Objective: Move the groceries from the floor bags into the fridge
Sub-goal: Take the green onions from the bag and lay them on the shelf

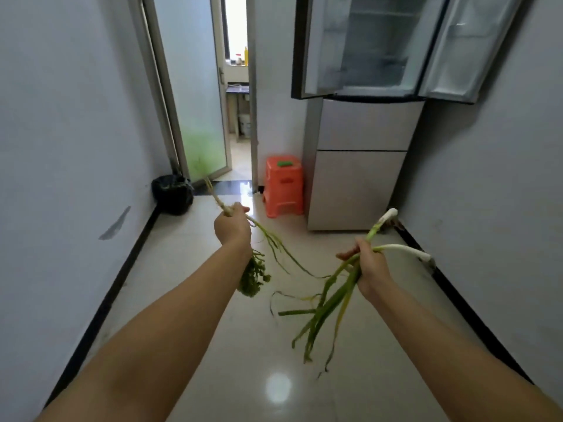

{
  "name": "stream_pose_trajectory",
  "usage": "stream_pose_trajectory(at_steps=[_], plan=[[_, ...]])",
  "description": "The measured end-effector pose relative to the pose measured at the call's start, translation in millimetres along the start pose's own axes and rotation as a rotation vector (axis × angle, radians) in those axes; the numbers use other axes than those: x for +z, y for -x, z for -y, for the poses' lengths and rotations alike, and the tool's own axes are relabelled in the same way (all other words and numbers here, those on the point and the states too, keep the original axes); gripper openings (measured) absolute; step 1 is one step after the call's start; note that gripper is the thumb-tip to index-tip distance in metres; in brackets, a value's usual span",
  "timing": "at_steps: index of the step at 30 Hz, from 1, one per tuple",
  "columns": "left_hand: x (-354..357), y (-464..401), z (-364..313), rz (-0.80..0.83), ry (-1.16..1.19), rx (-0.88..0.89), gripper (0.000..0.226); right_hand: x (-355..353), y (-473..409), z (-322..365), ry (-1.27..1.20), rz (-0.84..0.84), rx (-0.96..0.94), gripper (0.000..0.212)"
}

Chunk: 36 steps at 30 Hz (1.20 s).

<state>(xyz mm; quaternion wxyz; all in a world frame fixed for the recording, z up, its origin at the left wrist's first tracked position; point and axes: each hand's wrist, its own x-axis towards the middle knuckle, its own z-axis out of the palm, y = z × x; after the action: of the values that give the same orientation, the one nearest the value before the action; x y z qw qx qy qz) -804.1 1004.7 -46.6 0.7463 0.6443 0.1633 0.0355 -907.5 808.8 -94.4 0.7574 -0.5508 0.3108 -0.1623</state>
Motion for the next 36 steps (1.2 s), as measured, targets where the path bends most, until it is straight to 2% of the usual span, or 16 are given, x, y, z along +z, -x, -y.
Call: stream_pose_trajectory(at_steps=[3, 6, 10, 14, 18, 24, 33, 36], plan=[[36.2, -1.5, 1.6, 0.12, -0.172, 0.173, 0.028, -41.7, -26.6, 14.9, 0.162, -0.011, -0.007, 0.032], [75.5, 0.5, 9.2, 0.383, -0.332, 0.257, 0.031, -61.3, -46.6, 29.7, 0.55, 0.034, -0.097, 0.026], [130.5, -2.0, 25.4, 0.75, -0.469, 0.219, 0.03, -65.5, -82.6, 47.6, 1.127, 0.078, -0.256, 0.031], [183.6, -28.0, 42.3, 0.947, -0.623, 0.186, 0.034, -69.7, -134.4, 62.7, 1.353, 0.129, -0.203, 0.03], [242.3, -63.7, 42.5, 1.014, -0.649, 0.135, 0.034, -71.2, -182.1, 93.1, 1.341, 0.08, -0.191, 0.027], [337.9, -113.1, 31.7, 1.091, -0.682, 0.155, 0.04, -80.0, -258.4, 136.3, 1.279, 0.006, -0.206, 0.03], [510.5, -181.2, 24.8, 1.092, -0.666, 0.197, 0.035, -97.7, -422.0, 207.2, 1.201, 0.04, -0.236, 0.023], [577.6, -206.7, 20.9, 1.073, -0.678, 0.227, 0.035, -109.4, -492.4, 239.3, 1.173, 0.056, -0.259, 0.028]])
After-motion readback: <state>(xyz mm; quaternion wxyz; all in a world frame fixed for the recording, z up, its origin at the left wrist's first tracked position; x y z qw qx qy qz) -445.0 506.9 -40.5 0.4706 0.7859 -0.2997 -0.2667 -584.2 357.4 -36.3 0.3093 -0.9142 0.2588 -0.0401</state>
